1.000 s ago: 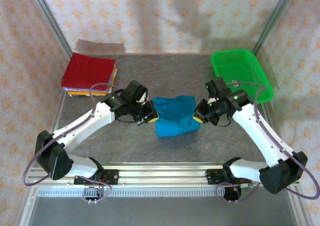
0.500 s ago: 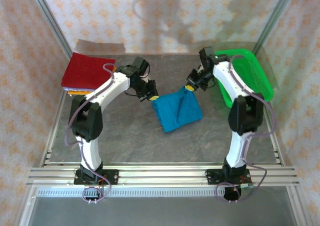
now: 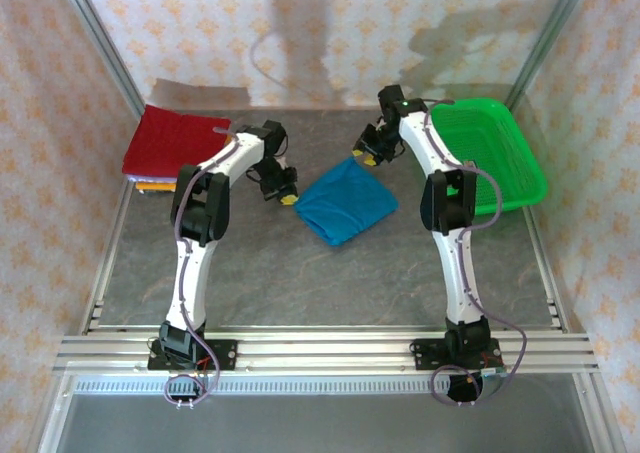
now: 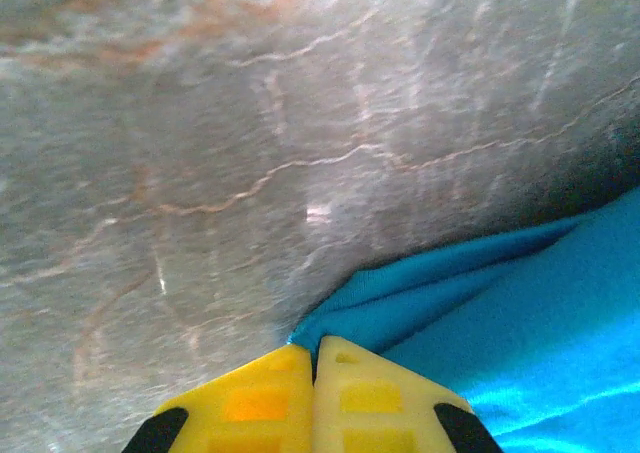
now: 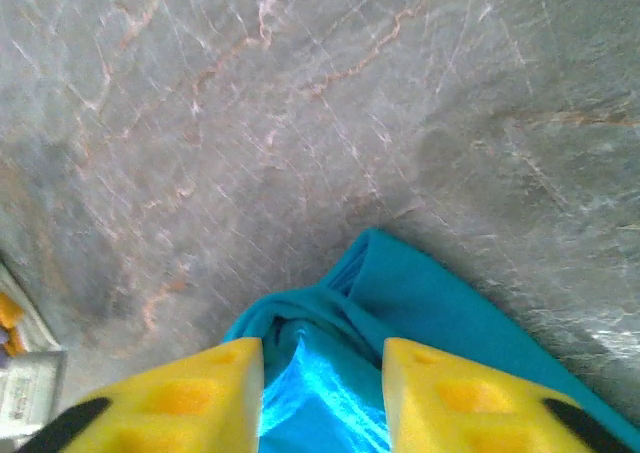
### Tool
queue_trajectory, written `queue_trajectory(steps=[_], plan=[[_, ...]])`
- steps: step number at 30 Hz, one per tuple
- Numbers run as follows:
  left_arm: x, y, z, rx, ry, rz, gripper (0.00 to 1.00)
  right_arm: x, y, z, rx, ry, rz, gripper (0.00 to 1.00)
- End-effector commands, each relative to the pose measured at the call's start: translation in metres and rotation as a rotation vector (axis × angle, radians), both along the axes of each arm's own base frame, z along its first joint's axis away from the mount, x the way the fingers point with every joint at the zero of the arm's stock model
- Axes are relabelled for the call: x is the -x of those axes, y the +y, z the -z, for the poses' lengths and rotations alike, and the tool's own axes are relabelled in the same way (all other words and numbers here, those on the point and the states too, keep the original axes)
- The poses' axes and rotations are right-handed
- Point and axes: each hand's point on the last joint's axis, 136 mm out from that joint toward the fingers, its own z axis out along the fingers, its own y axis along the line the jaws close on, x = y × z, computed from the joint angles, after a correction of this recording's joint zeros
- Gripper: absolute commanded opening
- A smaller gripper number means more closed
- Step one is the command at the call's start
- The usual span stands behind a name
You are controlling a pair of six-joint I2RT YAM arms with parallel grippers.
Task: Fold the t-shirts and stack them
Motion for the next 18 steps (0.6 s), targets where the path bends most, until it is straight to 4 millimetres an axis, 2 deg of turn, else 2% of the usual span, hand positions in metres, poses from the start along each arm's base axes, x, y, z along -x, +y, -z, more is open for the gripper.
queue_trajectory(steps=[1,3,5,7,9,11,13,15,18], plan=[[0.002,0.01,-0.013,0.001,-0.037,0.047,0.0,-0.001,-0.008,-0.03,0.014,-0.051,-0.012,0.46],[-0.003,0.008,-0.022,0.021,-0.059,0.054,0.0,0.01,-0.012,-0.045,0.027,-0.062,-0.03,0.5],[-0.005,0.007,-0.038,0.029,-0.083,0.051,0.18,0.028,-0.015,-0.058,0.031,-0.06,-0.051,0.52],[-0.003,0.009,-0.053,0.012,-0.121,0.035,0.33,0.05,-0.015,-0.061,0.02,-0.04,-0.072,0.53],[0.0,0.009,-0.07,0.004,-0.179,0.01,0.37,0.069,-0.012,-0.06,0.011,-0.027,-0.084,0.54],[0.007,0.0,-0.087,-0.003,-0.235,0.0,0.39,0.082,-0.01,-0.053,-0.008,-0.023,-0.075,0.54],[0.016,-0.019,-0.098,0.01,-0.279,0.001,0.39,0.09,-0.005,-0.043,-0.048,-0.007,-0.064,0.54],[0.022,-0.048,-0.103,0.049,-0.304,-0.006,0.4,0.095,-0.003,-0.028,-0.059,0.016,-0.056,0.54],[0.031,-0.094,-0.092,0.126,-0.297,-0.017,0.4,0.097,-0.002,-0.006,-0.067,0.041,-0.037,0.54]])
